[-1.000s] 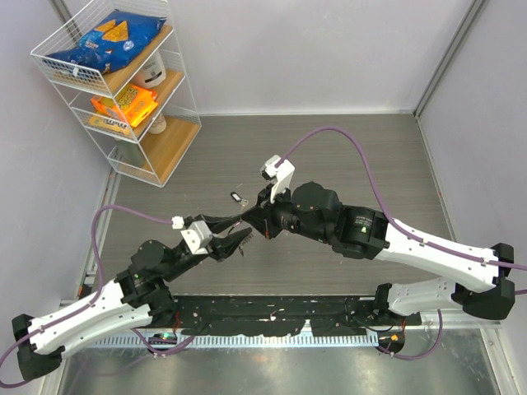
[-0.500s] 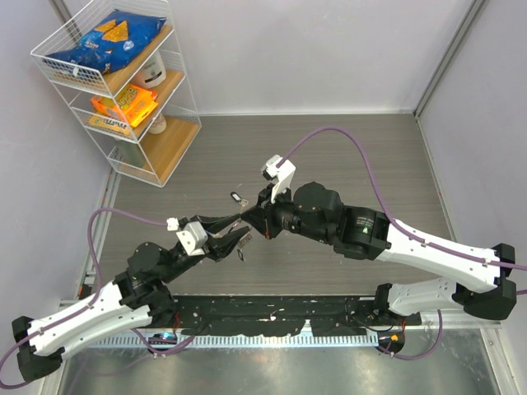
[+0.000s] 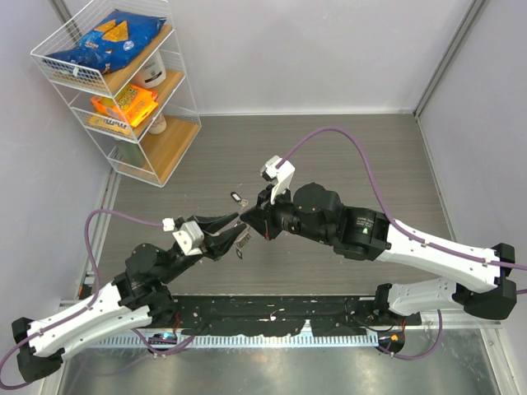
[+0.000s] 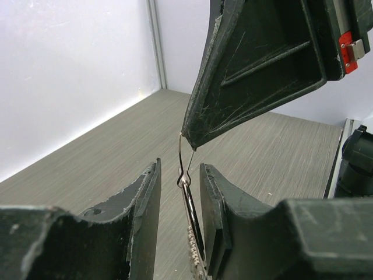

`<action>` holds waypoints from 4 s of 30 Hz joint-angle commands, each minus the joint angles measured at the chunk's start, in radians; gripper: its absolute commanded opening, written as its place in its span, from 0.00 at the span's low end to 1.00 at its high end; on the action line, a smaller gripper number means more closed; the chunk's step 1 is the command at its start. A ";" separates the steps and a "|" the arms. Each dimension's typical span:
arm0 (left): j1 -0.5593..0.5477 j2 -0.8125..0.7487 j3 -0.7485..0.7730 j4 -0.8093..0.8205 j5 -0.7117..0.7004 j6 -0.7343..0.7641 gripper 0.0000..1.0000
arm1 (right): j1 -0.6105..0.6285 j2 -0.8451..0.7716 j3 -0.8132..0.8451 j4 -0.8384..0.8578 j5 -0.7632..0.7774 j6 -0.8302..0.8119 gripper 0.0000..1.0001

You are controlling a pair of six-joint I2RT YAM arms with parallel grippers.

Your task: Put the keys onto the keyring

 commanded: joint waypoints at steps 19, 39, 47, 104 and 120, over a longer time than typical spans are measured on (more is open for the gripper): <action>-0.002 -0.015 -0.001 0.063 -0.002 -0.005 0.31 | 0.011 -0.023 0.042 0.064 0.006 -0.020 0.06; -0.002 -0.016 -0.016 0.094 -0.010 -0.017 0.00 | 0.016 -0.031 0.027 0.067 0.003 -0.022 0.06; -0.004 0.020 0.017 0.062 0.013 -0.034 0.15 | 0.016 -0.034 0.025 0.070 0.007 -0.025 0.06; -0.002 -0.030 -0.006 0.070 -0.092 -0.049 0.00 | 0.022 -0.046 -0.004 0.087 0.010 -0.032 0.29; -0.004 -0.036 -0.020 0.039 -0.379 -0.065 0.00 | 0.017 -0.057 -0.023 0.037 0.118 -0.051 0.53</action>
